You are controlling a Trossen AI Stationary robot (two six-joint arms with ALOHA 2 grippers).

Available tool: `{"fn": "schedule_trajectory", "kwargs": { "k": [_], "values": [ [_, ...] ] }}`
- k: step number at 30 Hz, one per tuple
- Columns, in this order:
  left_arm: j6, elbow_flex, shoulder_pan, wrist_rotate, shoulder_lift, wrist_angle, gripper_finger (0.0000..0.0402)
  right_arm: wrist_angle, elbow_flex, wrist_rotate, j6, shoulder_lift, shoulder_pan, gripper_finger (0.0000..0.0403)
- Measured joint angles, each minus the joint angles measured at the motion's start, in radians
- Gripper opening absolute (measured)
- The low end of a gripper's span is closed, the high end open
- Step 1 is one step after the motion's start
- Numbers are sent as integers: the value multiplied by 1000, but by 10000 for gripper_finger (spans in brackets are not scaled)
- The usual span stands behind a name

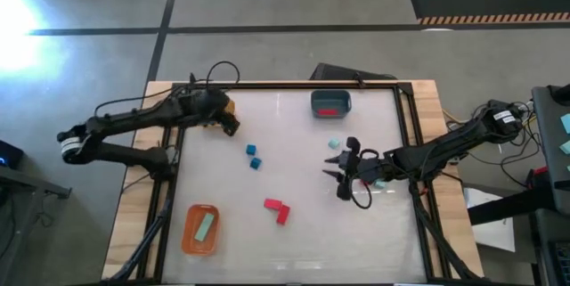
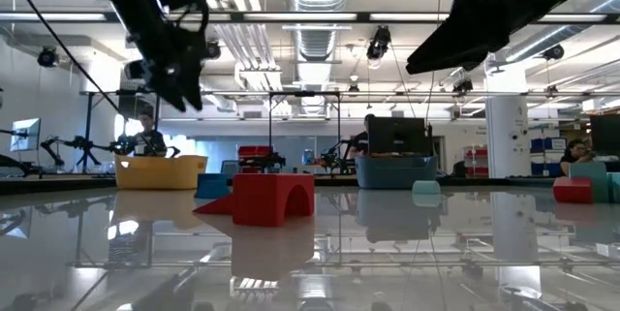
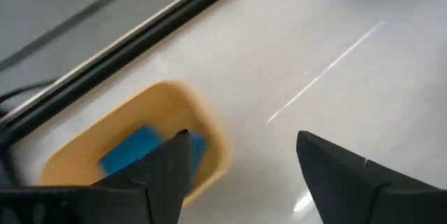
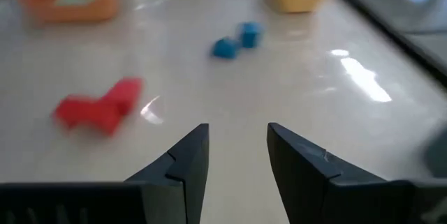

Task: Sort & place blocks by color
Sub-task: Put the top left light blue block into the orange bin

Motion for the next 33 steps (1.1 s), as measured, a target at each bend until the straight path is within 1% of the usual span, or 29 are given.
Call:
{"fn": "schedule_trajectory", "kwargs": {
  "k": [2, 4, 7, 9, 11, 14, 16, 17, 21, 24, 29, 33],
  "values": [
    [-30, -19, -70, -3, -45, 52, 239, -9, 0, 59, 60, 0, -17, 137],
    [-59, -45, -142, -21, -88, 133, 239, -11, 0, 42, 98, 0, -48, 136],
    [-84, -113, -260, -89, -127, 334, 239, -9, 0, -46, 132, 0, -115, 129],
    [-53, -165, -330, -119, -138, 482, 239, -11, 0, -115, 134, 0, -168, 123],
    [-7, -210, -376, -121, -142, 629, 239, -13, 4, -175, 149, 0, -221, 118],
    [46, -249, -413, -127, -144, 753, 239, -30, 35, -255, 179, 4, -289, 116],
    [71, -259, -415, -126, -148, 766, 239, -75, 69, -309, 179, 16, -325, 124],
    [82, -259, -414, -128, -151, 761, 239, -117, 89, -318, 179, 24, -340, 130],
    [130, -259, -411, -147, -158, 761, 239, -340, 177, -314, 208, 77, -401, 165],
    [144, -259, -411, -147, -164, 759, 239, -463, 217, -313, 242, 126, -446, 194],
    [145, -261, -411, -147, -166, 757, 239, -523, 228, -332, 264, 215, -498, 226],
    [146, -263, -411, -147, -166, 754, 239, -521, 230, -339, 270, 280, -538, 235]
  ]
}}
